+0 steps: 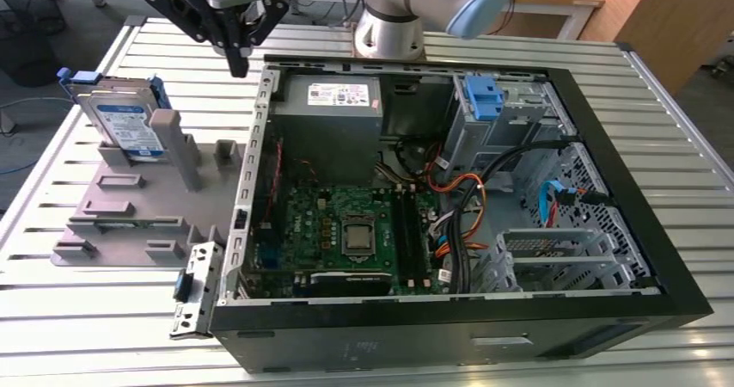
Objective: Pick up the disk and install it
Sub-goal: 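Reach for the disk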
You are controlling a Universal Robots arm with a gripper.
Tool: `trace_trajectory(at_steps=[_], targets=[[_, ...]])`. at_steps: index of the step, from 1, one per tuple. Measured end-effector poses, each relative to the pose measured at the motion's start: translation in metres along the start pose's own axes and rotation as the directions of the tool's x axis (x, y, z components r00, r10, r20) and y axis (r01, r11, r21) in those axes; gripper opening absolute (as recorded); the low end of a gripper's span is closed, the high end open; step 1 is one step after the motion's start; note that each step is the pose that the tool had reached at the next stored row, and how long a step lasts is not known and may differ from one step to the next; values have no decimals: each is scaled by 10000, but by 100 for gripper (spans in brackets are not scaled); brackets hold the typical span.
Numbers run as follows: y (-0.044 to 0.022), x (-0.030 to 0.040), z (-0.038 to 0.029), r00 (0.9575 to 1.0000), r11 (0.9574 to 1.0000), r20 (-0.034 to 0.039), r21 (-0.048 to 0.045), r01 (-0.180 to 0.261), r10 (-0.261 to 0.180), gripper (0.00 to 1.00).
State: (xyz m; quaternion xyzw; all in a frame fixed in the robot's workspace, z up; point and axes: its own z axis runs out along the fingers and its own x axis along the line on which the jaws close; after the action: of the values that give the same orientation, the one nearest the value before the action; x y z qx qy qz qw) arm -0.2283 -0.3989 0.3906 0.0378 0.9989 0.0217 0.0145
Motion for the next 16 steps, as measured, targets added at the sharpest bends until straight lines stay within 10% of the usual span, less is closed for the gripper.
trace_trajectory(at_steps=[16], targets=[[-18,432,32,10000,10000,1,-1,0,0,11]])
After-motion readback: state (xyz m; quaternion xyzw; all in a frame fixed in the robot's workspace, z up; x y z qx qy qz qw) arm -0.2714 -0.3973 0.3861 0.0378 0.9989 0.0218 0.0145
